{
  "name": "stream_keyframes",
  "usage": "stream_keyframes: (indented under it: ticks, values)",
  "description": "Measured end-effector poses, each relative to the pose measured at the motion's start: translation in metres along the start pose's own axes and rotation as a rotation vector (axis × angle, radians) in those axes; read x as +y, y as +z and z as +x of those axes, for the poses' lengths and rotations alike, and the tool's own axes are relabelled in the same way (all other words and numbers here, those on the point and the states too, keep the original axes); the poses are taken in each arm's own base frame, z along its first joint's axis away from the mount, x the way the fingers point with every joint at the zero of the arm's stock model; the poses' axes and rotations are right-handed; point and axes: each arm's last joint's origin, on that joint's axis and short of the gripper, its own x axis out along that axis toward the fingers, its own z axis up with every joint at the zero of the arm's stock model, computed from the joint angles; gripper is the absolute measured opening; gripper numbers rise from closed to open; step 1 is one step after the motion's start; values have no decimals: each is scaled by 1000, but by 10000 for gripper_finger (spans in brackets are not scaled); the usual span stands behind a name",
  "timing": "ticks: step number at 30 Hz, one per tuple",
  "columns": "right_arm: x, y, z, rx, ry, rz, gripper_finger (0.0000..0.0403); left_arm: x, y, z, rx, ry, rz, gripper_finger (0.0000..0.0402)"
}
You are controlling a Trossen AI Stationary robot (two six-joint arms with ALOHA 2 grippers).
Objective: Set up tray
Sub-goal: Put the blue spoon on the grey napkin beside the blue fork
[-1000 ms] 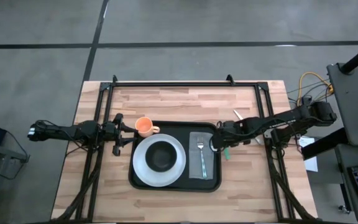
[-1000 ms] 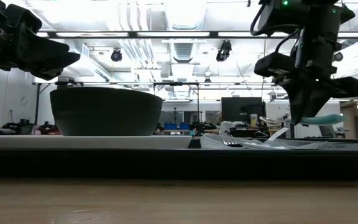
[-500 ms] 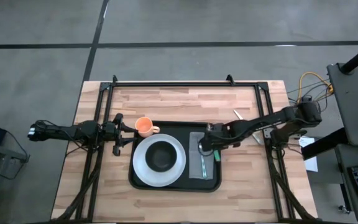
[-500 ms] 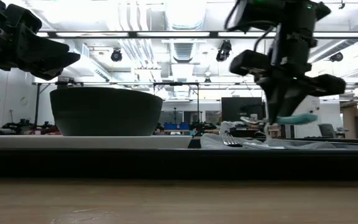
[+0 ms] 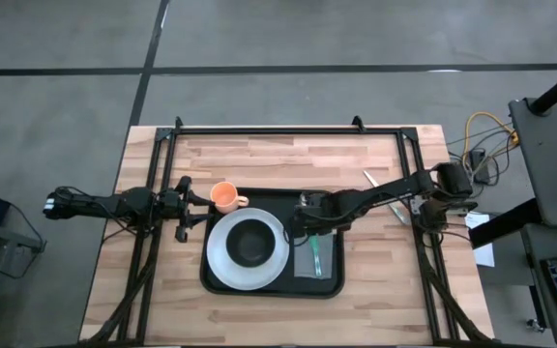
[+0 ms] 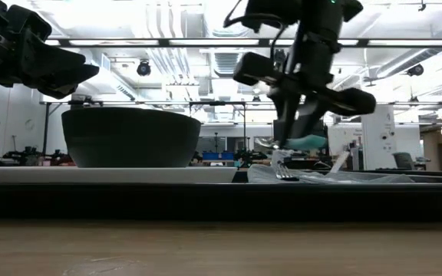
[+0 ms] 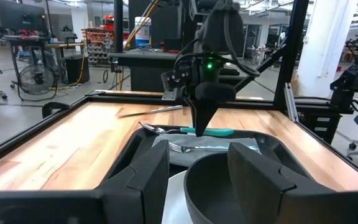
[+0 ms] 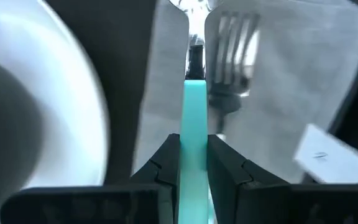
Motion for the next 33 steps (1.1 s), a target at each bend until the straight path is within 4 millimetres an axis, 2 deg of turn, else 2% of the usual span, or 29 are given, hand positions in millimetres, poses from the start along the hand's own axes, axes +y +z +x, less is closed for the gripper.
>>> stream_keyframes:
  ticks: [7, 14, 25, 33]
  values:
    - [16, -13, -5, -38, 20, 58, 40, 0, 0, 0, 0, 0, 0, 146]
    - [21, -32, 0, -42, 17, 125, 40, 0, 0, 0, 1, 0, 0, 146]
    - [25, -52, 18, -26, -6, 157, 40, 0, -1, 1, 18, 1, 2, 146]
    - [27, -57, 35, -3, -43, 147, 40, 0, -1, 1, 18, 1, 2, 146]
